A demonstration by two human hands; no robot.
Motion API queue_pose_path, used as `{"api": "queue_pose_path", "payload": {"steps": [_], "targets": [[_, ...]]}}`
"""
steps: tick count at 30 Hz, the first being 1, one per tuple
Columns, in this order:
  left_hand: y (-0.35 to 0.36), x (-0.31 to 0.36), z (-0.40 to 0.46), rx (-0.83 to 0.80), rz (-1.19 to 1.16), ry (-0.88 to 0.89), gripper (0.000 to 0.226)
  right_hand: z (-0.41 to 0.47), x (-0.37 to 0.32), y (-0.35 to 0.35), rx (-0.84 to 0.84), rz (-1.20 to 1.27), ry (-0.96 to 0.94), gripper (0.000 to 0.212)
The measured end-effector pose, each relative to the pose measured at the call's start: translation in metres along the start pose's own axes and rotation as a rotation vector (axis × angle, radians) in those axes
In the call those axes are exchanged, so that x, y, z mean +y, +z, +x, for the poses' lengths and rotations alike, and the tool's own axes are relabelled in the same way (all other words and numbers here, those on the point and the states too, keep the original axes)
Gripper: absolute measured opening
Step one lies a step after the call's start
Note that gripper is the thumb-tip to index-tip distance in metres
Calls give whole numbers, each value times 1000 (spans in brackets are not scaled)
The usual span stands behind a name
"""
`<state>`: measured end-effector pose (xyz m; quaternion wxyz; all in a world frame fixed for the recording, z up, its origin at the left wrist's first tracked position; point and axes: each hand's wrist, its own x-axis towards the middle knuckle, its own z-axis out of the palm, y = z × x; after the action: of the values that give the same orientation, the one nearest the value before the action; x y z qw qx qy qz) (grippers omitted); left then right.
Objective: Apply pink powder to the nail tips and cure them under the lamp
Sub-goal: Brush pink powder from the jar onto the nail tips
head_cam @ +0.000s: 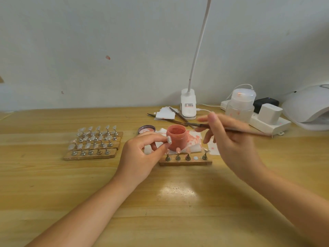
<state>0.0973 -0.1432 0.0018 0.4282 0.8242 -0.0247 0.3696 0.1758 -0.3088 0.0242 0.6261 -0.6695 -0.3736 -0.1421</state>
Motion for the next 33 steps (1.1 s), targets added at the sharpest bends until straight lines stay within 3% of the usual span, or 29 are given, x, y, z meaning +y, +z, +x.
{"api": "queue_pose_path", "payload": {"steps": [2,5,9,13,20,25,30,33], "targets": [[1,-2,0,-5,-2,9,28,-15,1,3,-39,-59,-136,14],[2,-4,0,-15,-10,13,25,-26,3,4,-45,-100,-239,22],[3,-6,0,-26,-35,40,25,-30,2,5,-44,-72,-228,47],[4,-7,0,-50,-52,75,26,-30,2,12,-43,-118,-257,35],[4,-10,0,-49,-21,96,24,-32,9,12,-96,-128,-234,54],[3,-11,0,-59,-14,110,23,-31,4,14,-48,-129,-235,36],[5,-10,0,-61,-28,106,23,-33,4,13,-72,-113,-203,47],[5,-11,0,-60,-14,116,24,-32,3,13,-48,-133,-195,30]]}}
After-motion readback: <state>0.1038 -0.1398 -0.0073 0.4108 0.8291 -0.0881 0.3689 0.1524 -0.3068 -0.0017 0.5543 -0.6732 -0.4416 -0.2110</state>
